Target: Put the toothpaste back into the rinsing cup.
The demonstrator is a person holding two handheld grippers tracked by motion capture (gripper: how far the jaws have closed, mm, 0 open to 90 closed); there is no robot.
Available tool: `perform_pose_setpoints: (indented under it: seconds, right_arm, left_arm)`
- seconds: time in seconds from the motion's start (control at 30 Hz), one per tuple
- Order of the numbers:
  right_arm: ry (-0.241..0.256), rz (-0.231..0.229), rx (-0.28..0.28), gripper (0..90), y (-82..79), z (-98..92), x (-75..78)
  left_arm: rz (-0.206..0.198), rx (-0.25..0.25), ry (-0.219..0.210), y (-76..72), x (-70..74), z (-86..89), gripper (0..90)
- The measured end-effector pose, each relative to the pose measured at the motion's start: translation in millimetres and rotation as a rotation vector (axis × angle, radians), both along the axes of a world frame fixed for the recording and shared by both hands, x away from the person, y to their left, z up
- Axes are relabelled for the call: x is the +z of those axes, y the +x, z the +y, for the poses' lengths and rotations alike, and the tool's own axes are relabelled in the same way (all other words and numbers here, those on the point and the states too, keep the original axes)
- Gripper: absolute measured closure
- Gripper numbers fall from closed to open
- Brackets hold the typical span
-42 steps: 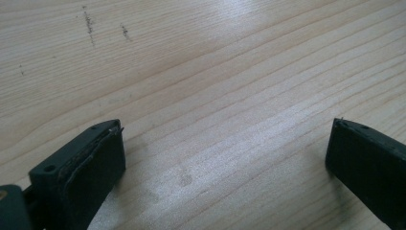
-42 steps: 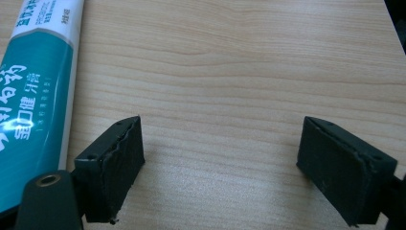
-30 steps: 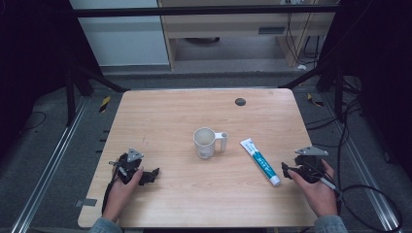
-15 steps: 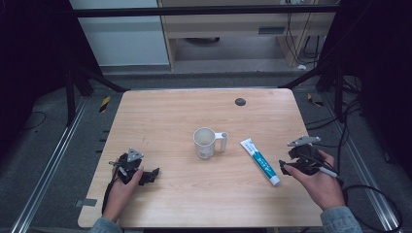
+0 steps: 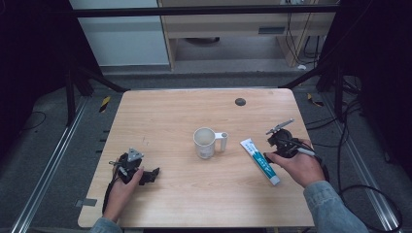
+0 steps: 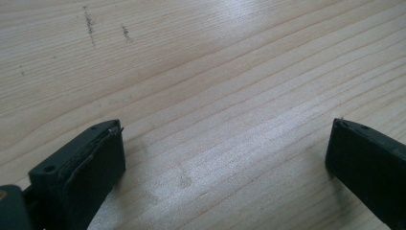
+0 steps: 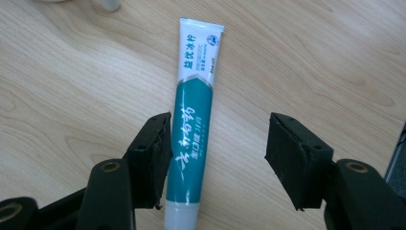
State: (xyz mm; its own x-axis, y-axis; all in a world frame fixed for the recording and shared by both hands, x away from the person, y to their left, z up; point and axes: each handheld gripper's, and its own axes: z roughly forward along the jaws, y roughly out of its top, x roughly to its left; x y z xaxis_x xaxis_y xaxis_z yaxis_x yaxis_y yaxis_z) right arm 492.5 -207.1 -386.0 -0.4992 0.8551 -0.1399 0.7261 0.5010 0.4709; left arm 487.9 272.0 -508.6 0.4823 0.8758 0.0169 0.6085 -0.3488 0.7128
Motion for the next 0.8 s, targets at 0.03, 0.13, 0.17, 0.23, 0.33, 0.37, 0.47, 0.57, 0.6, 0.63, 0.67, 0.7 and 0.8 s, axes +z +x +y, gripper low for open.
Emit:
perform_pose_setpoints:
  seconds: [0.03, 0.13, 0.17, 0.23, 0.33, 0.37, 0.47, 0.57, 0.6, 0.63, 0.67, 0.7, 0.8]
  right_arm:
    - [0.0, 0.0, 0.0, 42.0, 0.0, 0.0, 0.0]
    - [-0.01, 0.024, 0.01, 45.5, 7.8, 7.4, -3.2]
    - [-0.008, 0.033, 0.011, 45.9, 10.7, 10.0, -4.4]
    - [-0.014, 0.048, 0.025, 47.8, 16.8, 14.5, -7.7]
    - [-0.021, 0.082, 0.028, 47.8, 27.7, 23.6, -17.4]
    - [-0.021, 0.082, 0.028, 47.8, 27.7, 23.6, -17.4]
    - [-0.021, 0.12, 0.032, 46.9, 38.0, 28.6, -27.9]
    - [-0.004, 0.134, 0.019, 47.6, 43.1, 29.7, -31.9]
    - [-0.006, 0.138, 0.004, 47.7, 48.0, 30.2, -35.6]
    - [-0.006, 0.138, 0.004, 47.7, 48.0, 30.2, -35.6]
    - [-0.005, 0.144, -0.001, 47.8, 52.8, 29.5, -40.4]
    - [-0.005, 0.144, -0.001, 47.8, 52.8, 29.5, -40.4]
    - [-0.004, 0.163, -0.014, 47.5, 58.6, 29.6, -47.7]
  left_arm:
    - [0.0, 0.0, 0.0, 0.0, 0.0, 0.0, 0.0]
    - [0.0, 0.0, 0.0, 0.0, 0.0, 0.0, 0.0]
    - [0.0, 0.0, 0.0, 0.0, 0.0, 0.0, 0.0]
    - [0.0, -0.001, 0.0, 0.0, 0.0, 0.0, 0.0]
    - [0.0, 0.0, 0.0, 0.0, 0.0, 0.0, 0.0]
    - [0.0, 0.0, 0.0, 0.0, 0.0, 0.0, 0.0]
    - [0.0, 0.0, 0.0, 0.0, 0.0, -0.1, 0.0]
    - [0.0, 0.0, 0.0, 0.0, 0.0, 0.0, 0.0]
    - [0.0, -0.001, 0.001, 0.0, 0.0, 0.0, 0.0]
    - [0.0, -0.001, 0.001, 0.0, 0.0, 0.0, 0.0]
    - [0.0, 0.0, 0.0, 0.0, 0.0, 0.0, 0.0]
    - [0.0, 0.0, 0.0, 0.0, 0.0, 0.0, 0.0]
    - [0.0, 0.0, 0.001, 0.0, 0.0, 0.0, 0.0]
